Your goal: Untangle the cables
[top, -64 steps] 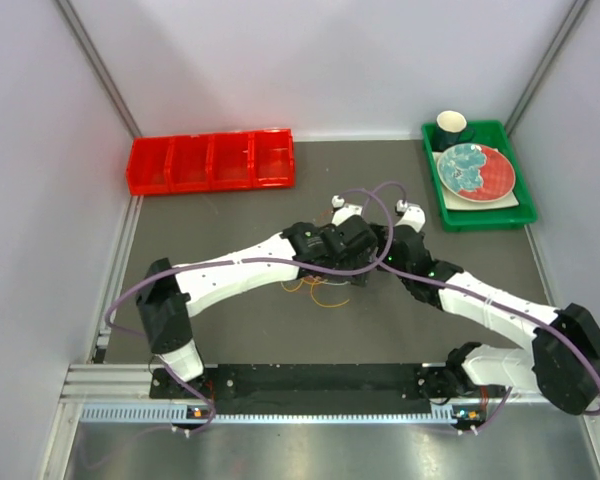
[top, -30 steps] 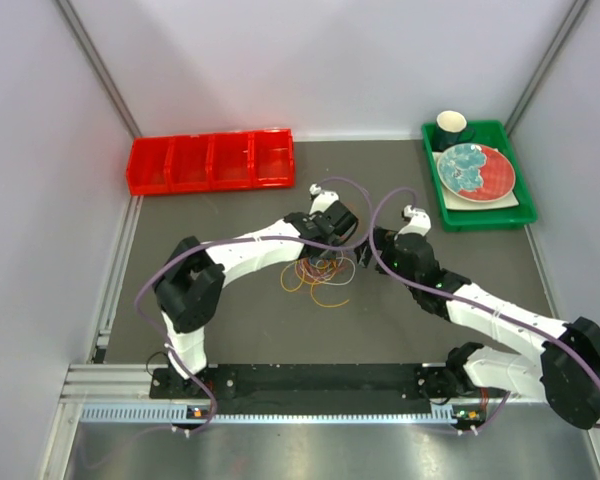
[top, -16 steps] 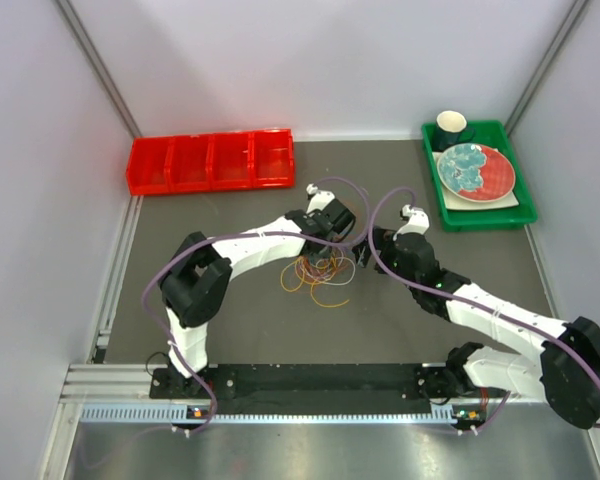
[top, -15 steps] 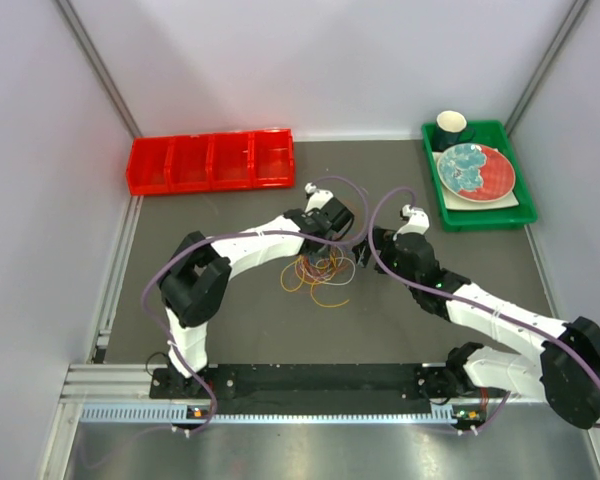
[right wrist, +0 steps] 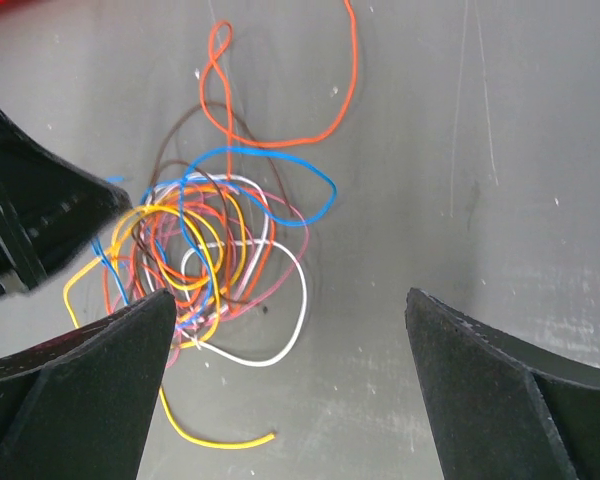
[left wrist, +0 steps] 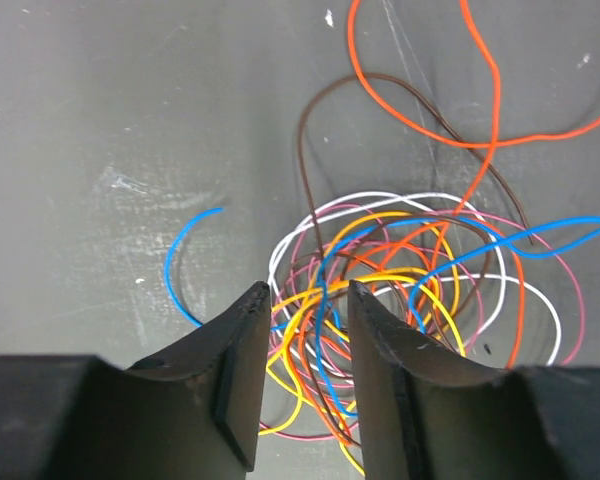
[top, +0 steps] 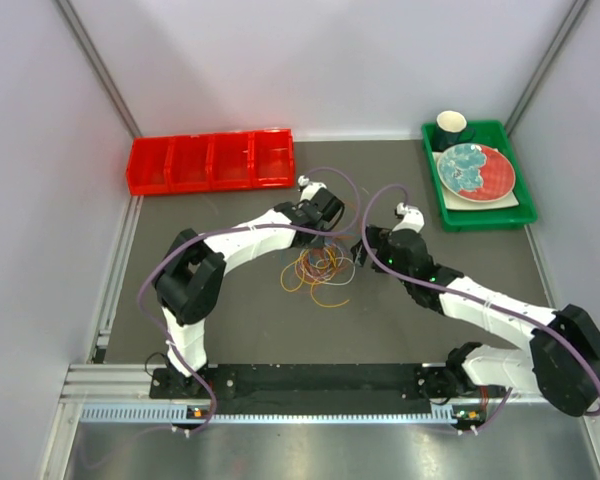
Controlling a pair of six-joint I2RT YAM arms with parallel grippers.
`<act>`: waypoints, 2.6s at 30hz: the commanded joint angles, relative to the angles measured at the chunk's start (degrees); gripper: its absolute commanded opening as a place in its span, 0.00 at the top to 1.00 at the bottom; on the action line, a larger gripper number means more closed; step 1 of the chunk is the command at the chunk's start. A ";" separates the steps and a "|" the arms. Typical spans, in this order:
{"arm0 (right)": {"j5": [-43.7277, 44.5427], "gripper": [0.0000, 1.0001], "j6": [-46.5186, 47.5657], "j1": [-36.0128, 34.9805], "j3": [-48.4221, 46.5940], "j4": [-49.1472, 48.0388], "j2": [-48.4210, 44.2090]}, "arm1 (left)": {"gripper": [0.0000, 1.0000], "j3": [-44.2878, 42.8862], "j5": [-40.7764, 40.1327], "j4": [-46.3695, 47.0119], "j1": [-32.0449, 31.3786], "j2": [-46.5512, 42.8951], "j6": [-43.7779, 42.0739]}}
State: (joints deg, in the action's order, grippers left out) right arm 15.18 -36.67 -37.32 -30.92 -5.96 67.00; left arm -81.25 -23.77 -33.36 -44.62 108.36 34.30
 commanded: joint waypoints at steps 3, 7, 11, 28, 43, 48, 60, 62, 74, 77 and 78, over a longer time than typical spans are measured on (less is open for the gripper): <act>0.73 0.05 -0.34 -0.03 -3.54 -0.81 1.20 | 0.63 1.00 2.59 0.67 -0.20 -1.30 2.25; 0.82 0.05 -0.34 -0.03 -3.54 -0.72 1.20 | 0.68 1.89 2.50 0.32 -0.20 -1.83 3.05; 0.82 0.05 -0.34 -0.03 -3.54 -0.72 1.20 | 0.90 1.80 3.03 0.32 -0.20 -1.31 2.79; 0.55 0.05 -0.25 -0.12 -3.62 -0.46 1.29 | 1.00 -47.81 -5.06 -23.65 -0.03 -1.92 -10.38; 0.99 0.05 -0.51 -0.12 -2.66 -0.55 -0.03 | 1.00 -20.85 -11.37 -6.62 0.06 -27.66 -13.58; 1.08 0.05 -0.69 -0.12 -2.22 -0.64 -0.64 | 1.00 -3.41 -16.40 -9.08 2.07 -33.20 -6.11; 0.90 0.05 -0.69 -0.12 -2.39 -0.55 -0.47 | 1.00 19.73 -4.45 -4.43 12.19 -35.50 1.91; 0.90 0.05 -0.69 -0.03 -2.48 -0.46 -0.56 | 1.00 19.82 -4.18 -3.73 12.19 -34.36 1.99; 0.82 0.05 -0.69 -0.03 -2.39 -0.46 -0.47 | 0.49 21.67 5.57 0.33 12.19 -23.20 2.08; 0.90 0.05 -0.60 -0.12 -2.48 -0.37 -0.38 | 0.20 20.61 5.49 -0.30 12.28 -23.98 1.64; 0.73 0.05 -0.60 -0.12 -2.39 -0.46 -0.38 | 0.16 20.52 5.23 -0.38 12.28 -25.20 1.47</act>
State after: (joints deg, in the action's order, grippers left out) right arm 15.38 -37.12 -37.32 -31.94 -5.87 67.77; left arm -58.74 -19.46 -34.72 -32.34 85.97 35.97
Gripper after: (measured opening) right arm 0.954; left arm 0.777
